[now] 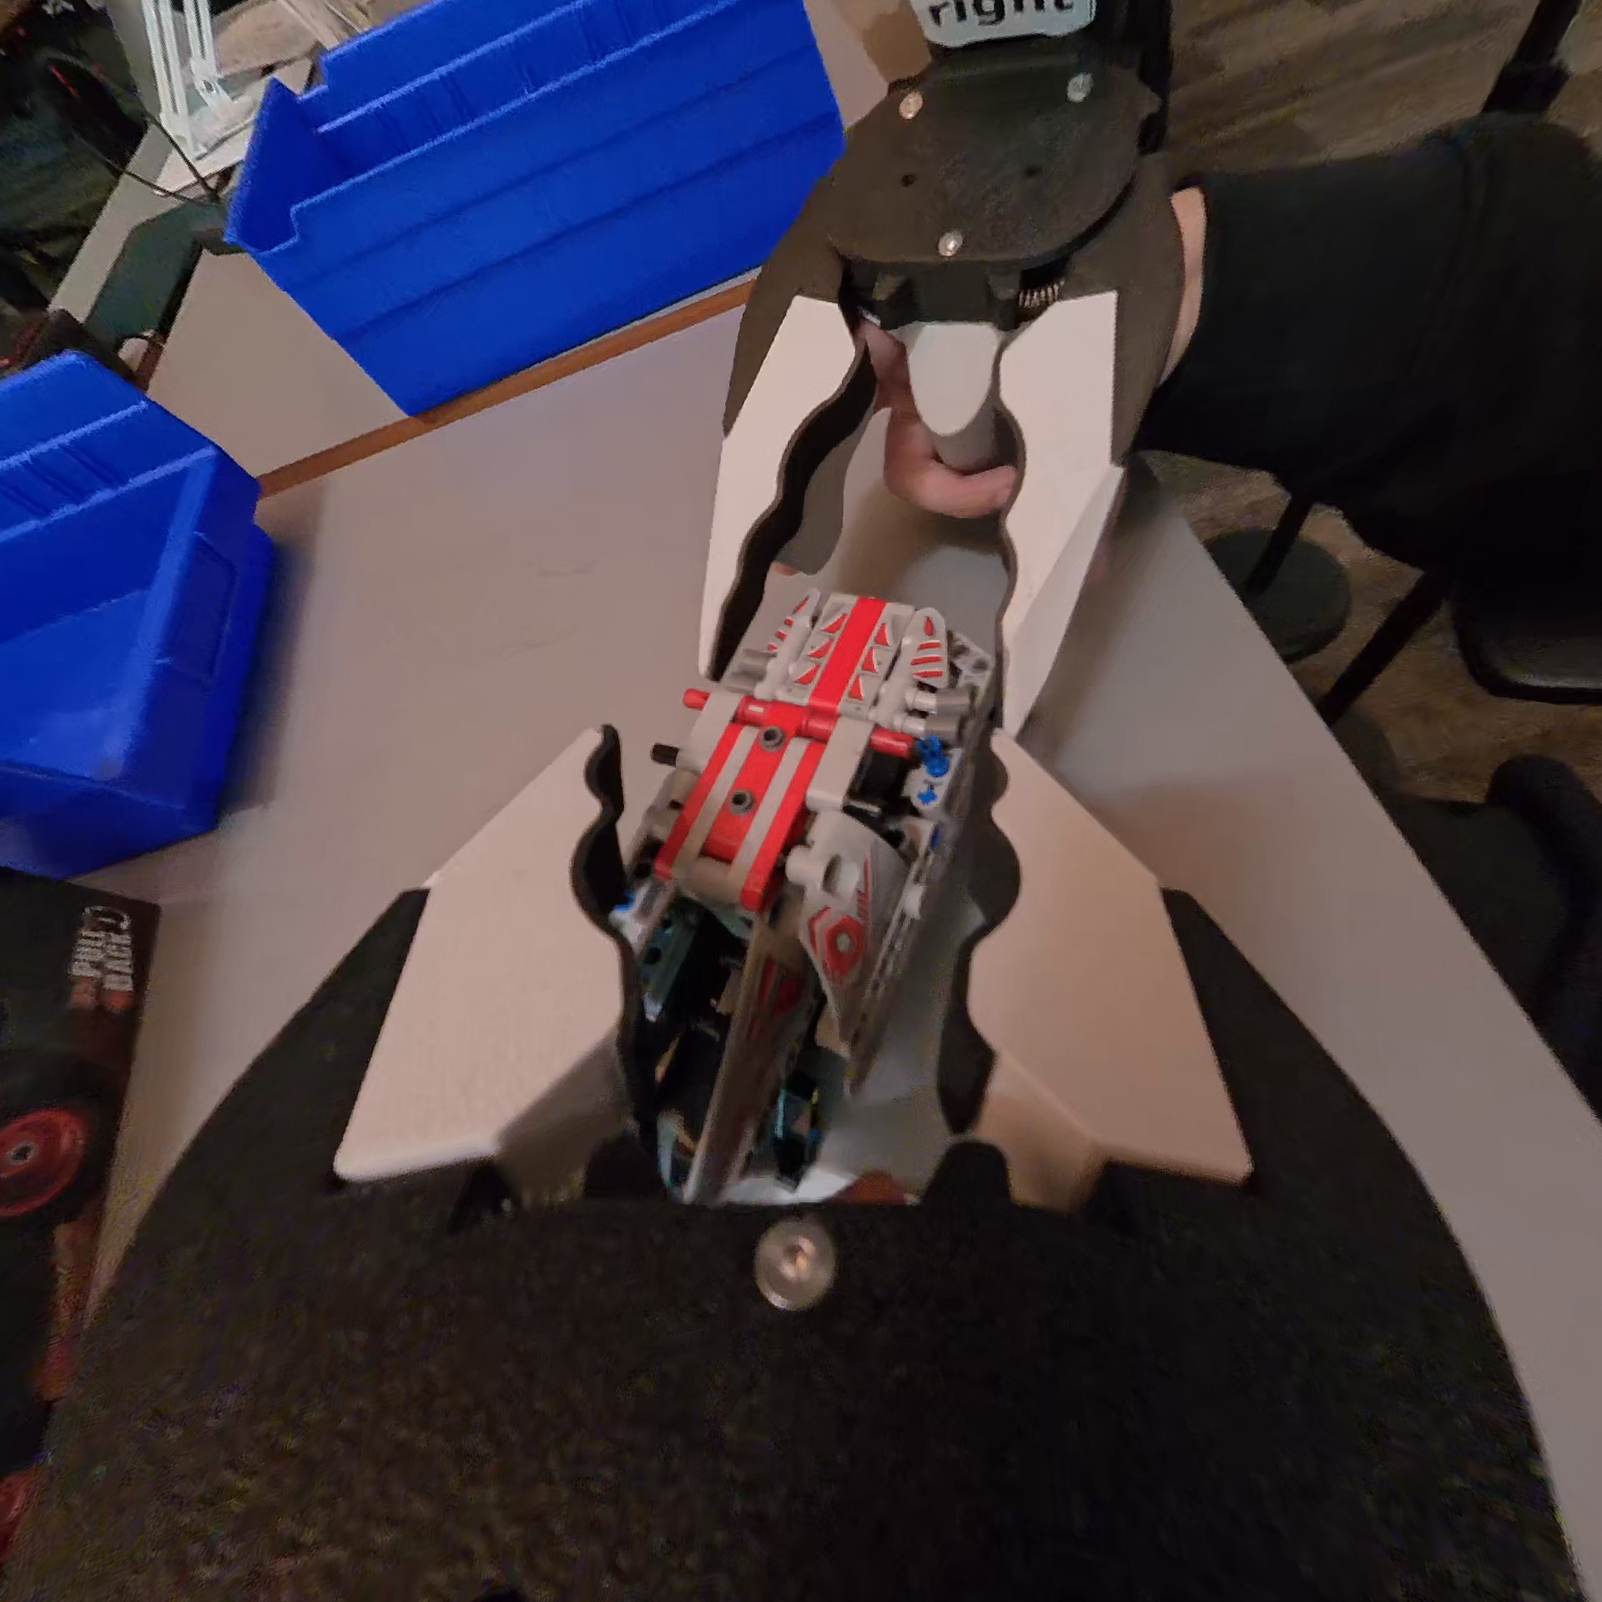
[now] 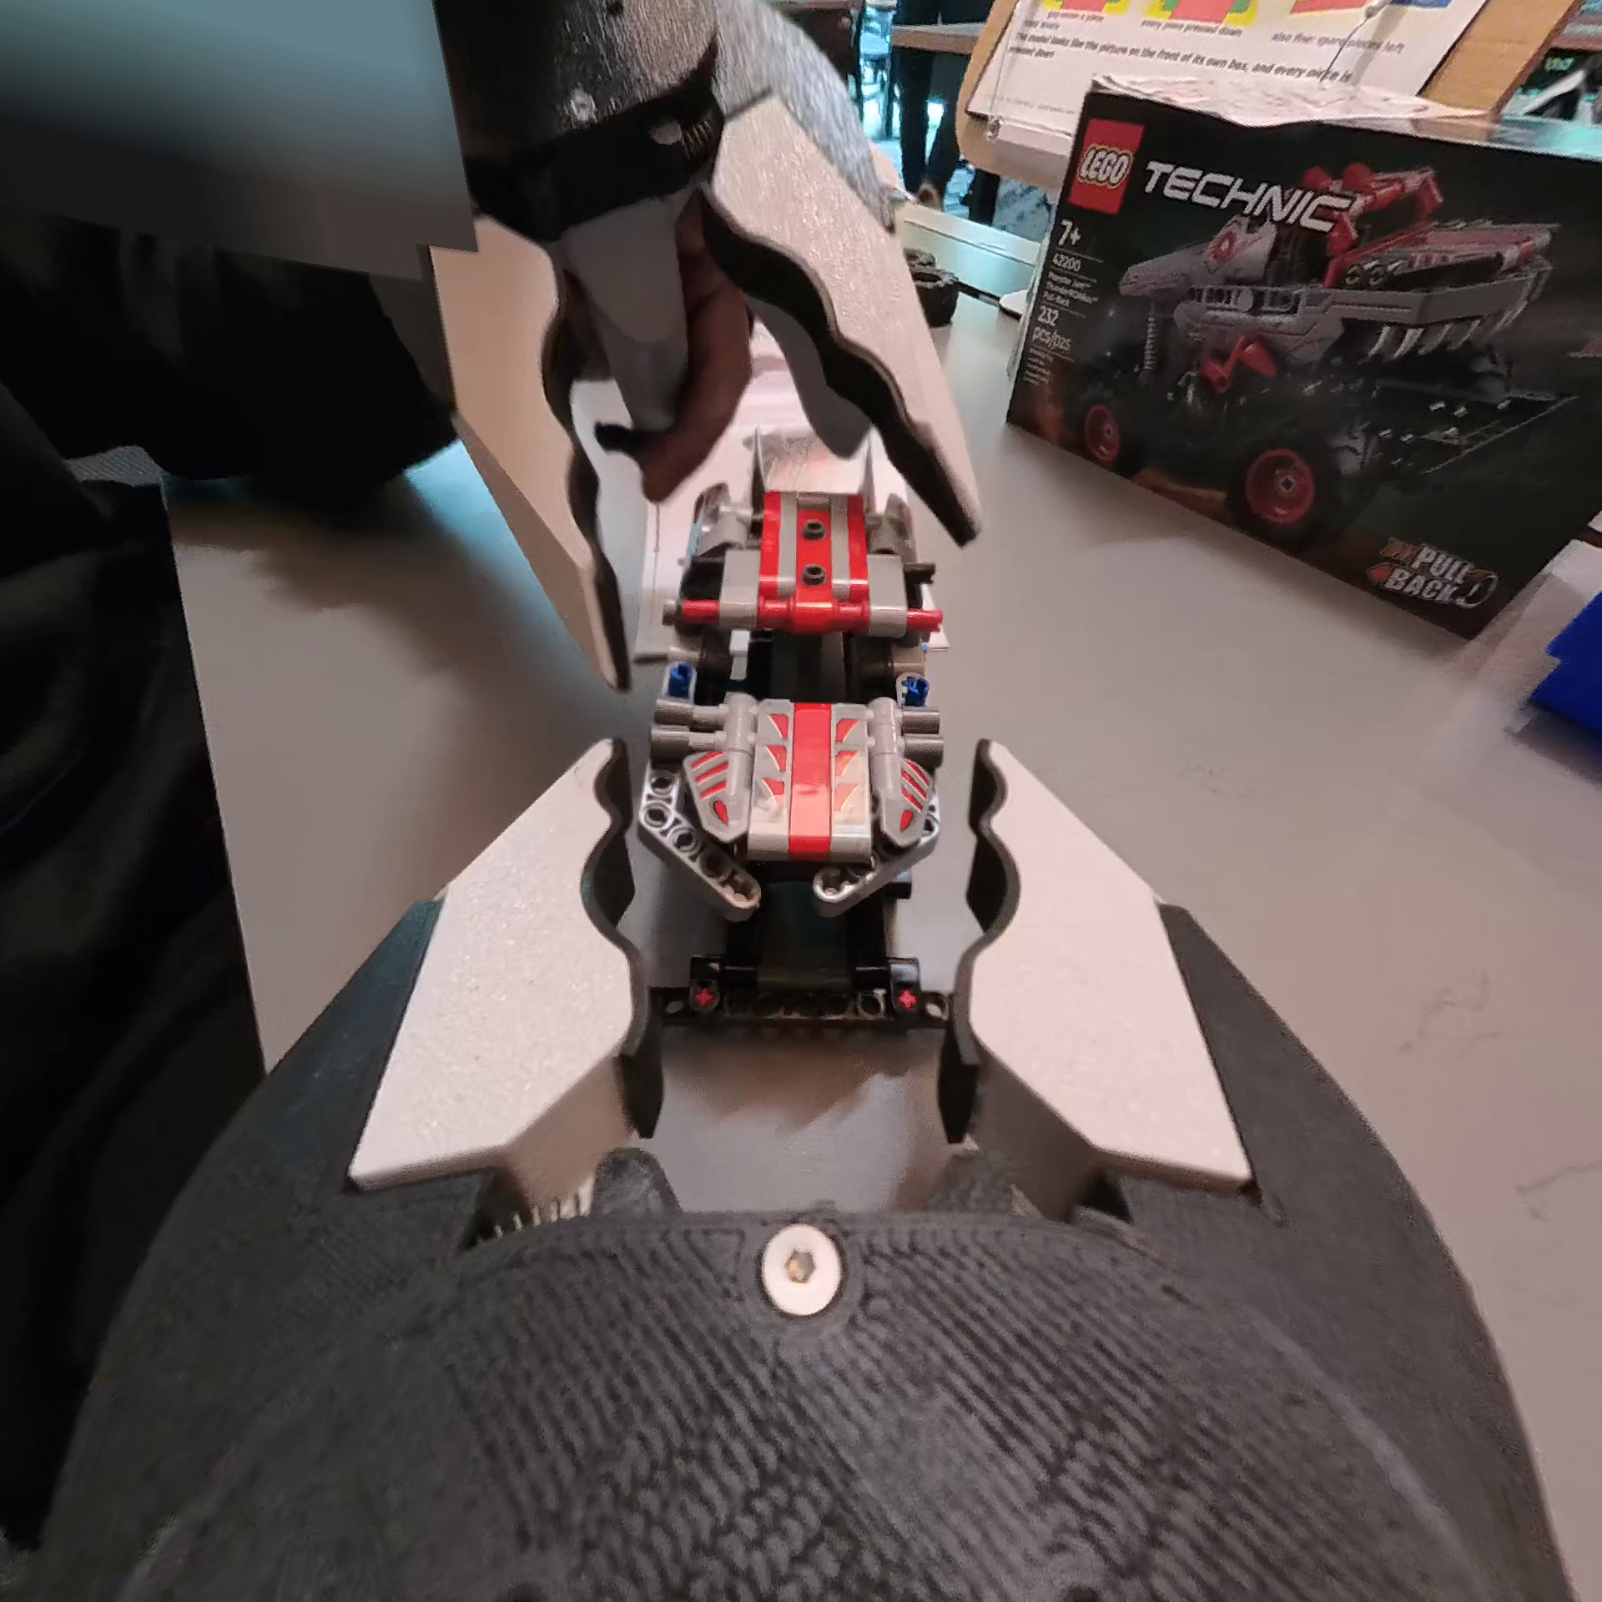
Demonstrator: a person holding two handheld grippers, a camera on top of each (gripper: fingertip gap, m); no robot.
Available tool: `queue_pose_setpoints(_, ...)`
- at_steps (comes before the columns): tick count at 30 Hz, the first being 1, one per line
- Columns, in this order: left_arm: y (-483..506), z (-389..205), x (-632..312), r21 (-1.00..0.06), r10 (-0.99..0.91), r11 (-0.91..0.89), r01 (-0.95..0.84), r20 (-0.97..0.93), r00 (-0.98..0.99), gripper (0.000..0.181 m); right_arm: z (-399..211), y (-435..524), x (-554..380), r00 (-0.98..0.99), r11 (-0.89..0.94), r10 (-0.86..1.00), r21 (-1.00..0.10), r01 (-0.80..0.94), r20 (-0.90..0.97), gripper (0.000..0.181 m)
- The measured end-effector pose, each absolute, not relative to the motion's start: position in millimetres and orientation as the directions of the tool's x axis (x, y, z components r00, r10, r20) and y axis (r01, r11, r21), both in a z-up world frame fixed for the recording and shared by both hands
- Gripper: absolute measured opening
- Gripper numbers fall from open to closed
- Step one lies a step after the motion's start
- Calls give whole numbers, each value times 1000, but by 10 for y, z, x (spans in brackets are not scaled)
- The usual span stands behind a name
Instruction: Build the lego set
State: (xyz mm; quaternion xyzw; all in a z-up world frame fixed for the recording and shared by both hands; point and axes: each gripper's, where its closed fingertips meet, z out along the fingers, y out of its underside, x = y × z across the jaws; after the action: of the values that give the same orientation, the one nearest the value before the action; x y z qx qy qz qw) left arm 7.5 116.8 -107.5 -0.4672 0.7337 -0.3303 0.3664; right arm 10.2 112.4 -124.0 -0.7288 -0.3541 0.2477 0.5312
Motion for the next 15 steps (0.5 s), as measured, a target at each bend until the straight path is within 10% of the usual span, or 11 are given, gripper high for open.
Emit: queue_pose_setpoints(15, 1495, -1377, -108, -805, -969, 211, -555, -95, -230, 110, -1508, 1154, 53, 669, -300, 743, -881, 366, 25, 74)
